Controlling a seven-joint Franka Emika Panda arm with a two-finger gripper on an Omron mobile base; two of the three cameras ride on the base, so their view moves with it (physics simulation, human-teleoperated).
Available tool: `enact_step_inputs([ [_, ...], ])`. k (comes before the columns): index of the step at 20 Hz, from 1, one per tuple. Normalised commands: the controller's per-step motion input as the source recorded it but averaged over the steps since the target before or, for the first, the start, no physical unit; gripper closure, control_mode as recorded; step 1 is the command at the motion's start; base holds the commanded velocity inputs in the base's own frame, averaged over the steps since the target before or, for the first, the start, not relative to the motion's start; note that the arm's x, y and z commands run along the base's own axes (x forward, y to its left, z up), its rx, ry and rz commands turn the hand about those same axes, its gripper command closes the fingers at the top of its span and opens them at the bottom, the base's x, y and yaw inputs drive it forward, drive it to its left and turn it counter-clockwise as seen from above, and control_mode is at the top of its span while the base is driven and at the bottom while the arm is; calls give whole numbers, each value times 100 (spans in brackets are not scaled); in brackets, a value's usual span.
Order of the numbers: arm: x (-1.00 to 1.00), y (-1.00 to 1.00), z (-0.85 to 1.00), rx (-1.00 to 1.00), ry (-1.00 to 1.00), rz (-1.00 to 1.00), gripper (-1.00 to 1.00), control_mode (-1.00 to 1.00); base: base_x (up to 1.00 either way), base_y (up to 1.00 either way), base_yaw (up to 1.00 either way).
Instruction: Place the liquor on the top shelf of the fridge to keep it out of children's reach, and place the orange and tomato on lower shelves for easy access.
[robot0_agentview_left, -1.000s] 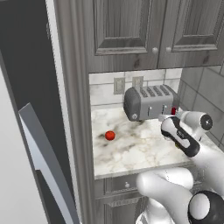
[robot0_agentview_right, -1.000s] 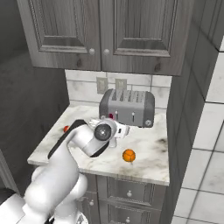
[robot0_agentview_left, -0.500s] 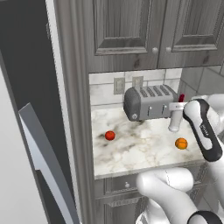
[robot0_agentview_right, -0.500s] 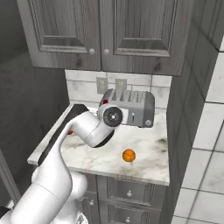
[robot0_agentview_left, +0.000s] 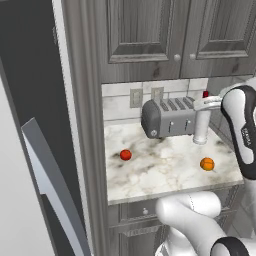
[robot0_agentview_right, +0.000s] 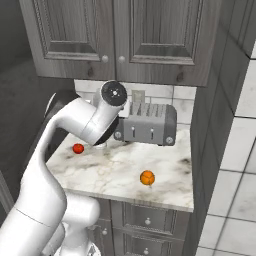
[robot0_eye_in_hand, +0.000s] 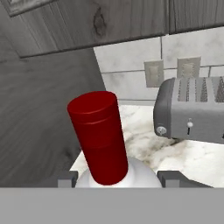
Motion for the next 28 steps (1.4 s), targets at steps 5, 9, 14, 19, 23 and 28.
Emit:
enact_step_inputs([
  [5,-71,15,9,-1,1,9,100,-100,0,0,0],
  [9,-57,0,0,0,-3,2,100,-100,0,0,0],
  [14,-45,19,0,0,-3,1,100,-100,0,0,0],
  [19,-23,42,9,-2,0,5,100,-100,0,0,0],
  [23,-14,58,13,-7,0,4,100,-100,0,0,0],
  [28,-5,11,3,-2,0,1,100,100,-40,18,8],
])
